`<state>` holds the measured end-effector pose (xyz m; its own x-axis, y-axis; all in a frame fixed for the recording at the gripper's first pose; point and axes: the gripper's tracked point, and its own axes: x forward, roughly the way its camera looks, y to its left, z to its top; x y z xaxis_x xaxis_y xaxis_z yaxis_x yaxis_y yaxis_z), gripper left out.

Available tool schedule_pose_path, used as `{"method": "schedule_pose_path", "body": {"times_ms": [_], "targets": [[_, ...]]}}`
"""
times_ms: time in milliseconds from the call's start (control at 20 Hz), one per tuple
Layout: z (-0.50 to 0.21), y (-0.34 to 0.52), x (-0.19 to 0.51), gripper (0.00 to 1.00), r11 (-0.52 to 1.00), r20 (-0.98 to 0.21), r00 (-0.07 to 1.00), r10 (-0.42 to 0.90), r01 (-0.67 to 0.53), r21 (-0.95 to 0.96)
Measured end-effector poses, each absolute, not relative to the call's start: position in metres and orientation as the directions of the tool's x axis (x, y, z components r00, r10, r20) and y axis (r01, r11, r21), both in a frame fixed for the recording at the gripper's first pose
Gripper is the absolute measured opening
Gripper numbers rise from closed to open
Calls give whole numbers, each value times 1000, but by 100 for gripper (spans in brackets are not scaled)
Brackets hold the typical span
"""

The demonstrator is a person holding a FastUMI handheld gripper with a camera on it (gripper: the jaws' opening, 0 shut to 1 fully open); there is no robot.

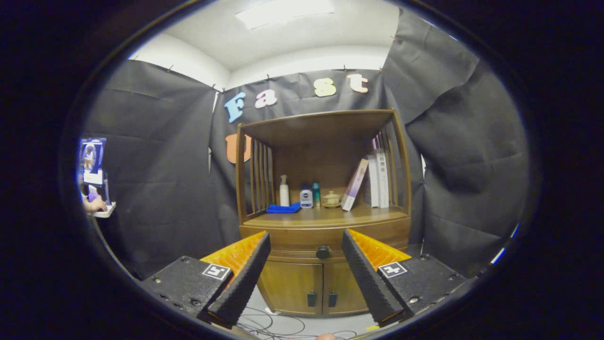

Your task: Pull open the drawer, take out the items inside it, and place them on the countertop above the cabinet.

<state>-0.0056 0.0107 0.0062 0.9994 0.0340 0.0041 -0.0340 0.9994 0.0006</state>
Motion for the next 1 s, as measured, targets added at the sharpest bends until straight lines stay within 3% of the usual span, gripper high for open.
{"method": "schedule_pose_path", "body": {"times_ms": [550, 1000], "targets": [[-25, 0, 18, 99, 1000, -62, 998, -11, 10, -15], [-65, -12, 88, 99, 998, -78, 995, -65, 63, -17]]}}
